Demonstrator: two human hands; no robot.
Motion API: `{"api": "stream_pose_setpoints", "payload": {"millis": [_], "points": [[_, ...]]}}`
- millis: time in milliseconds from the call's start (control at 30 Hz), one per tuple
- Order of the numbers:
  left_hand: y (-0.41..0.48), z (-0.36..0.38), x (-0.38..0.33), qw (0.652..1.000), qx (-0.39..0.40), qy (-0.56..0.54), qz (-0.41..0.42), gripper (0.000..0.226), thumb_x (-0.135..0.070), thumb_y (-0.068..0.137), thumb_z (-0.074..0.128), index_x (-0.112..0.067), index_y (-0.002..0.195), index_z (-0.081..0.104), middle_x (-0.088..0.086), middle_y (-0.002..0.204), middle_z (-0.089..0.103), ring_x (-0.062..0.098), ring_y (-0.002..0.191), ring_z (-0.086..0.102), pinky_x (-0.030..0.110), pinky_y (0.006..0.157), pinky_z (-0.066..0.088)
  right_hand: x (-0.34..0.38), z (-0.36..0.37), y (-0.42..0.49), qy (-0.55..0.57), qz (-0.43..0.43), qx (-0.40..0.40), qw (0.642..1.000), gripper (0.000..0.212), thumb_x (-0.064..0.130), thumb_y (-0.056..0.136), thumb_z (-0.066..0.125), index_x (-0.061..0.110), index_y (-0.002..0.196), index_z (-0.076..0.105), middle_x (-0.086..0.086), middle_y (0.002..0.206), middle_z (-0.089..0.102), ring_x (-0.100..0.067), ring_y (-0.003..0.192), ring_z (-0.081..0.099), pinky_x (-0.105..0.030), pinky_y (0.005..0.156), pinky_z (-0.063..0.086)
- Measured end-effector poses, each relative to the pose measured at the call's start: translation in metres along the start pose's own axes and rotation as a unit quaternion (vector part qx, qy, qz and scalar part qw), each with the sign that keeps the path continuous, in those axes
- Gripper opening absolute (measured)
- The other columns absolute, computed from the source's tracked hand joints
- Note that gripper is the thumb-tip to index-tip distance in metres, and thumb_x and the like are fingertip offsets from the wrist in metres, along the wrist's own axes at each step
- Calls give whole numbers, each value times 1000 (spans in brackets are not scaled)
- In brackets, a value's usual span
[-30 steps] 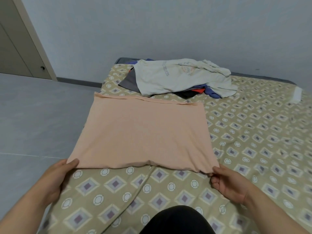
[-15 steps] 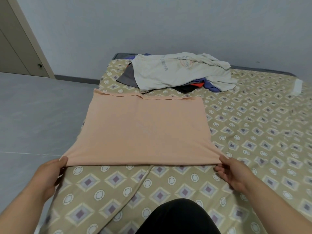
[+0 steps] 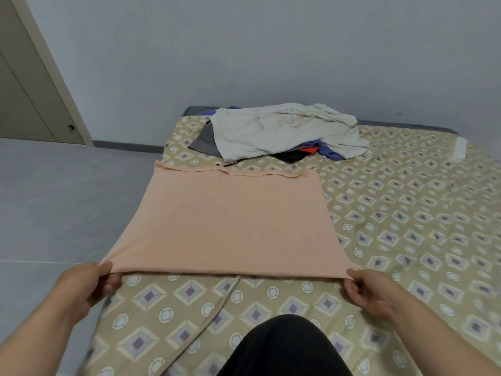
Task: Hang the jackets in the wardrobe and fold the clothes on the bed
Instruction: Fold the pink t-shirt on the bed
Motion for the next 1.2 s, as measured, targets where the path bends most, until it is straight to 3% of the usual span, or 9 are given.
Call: {"api": "stream_pose_setpoints", "payload": {"millis": [200,367,467,567,700,833,933,1000,1200], "points": [[-39,-10,25,976,115,-7,-185,17,1,96,50,0,79,53,12,42,53,13,25,48,19,28,43,-25,-8,-49,-23,109,76,991,6,-1,92,58,-7,90,58,-19,57,62,-26,38,62,-35,39,55],[-75,-25,33,970,144,-30,-196,12,2,80,41,-5,72,47,7,39,43,14,25,43,36,34,51,-25,-19,-79,-1,62,94,994,26,13,99,50,-7,87,59,-19,63,61,-28,43,62,-35,46,56],[-96,-26,20,972,149,-97,-154,12,-1,76,34,-8,71,43,5,41,41,16,31,43,42,46,56,-17,-19,-100,36,22,117,992,23,14,99,49,-5,98,62,-23,78,66,-30,56,65,-37,54,58],[-111,-27,-2,971,143,-170,-85,15,0,77,35,-6,80,48,10,61,47,22,57,49,45,68,57,0,-19,-116,67,-62,104,990,15,16,97,54,5,100,64,-17,97,64,-31,88,61,-41,73,58],[-136,-39,-59,957,108,-250,100,20,-6,89,33,-18,88,49,-1,69,53,9,76,51,36,87,38,47,-14,-152,127,-234,86,960,11,14,97,57,10,101,66,-1,107,63,-18,116,51,-43,105,38],[-178,-54,-126,913,102,-322,228,30,-6,88,30,-23,94,53,-7,99,64,3,100,57,36,97,30,99,5,-203,173,-312,160,920,16,12,99,50,12,100,66,0,106,71,-10,98,62,-41,102,38],[-211,-62,-172,887,132,-330,294,28,-2,72,37,-23,85,50,-10,73,65,3,76,60,28,80,36,136,11,-240,200,-369,204,885,19,14,101,47,12,91,63,-1,82,73,-12,78,64,-39,90,46],[-226,-66,-195,868,162,-339,324,23,-4,67,42,-24,77,44,-12,56,45,4,59,47,25,71,31,156,11,-261,217,-399,221,863,21,16,102,47,13,89,63,1,72,69,-12,73,61,-36,84,47],[-234,-49,-210,844,256,-318,348,47,-5,100,38,-22,59,55,-10,67,50,4,72,49,21,86,43,175,18,-266,166,-434,225,857,24,5,98,44,5,108,65,-5,95,68,-15,84,60,-30,73,48]]}}
Point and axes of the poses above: each hand's wrist, its own y-axis towards the middle knuckle, its own z-axis out of the palm, x = y × z, the point moved 7 cm from there along y, towards the middle knuckle
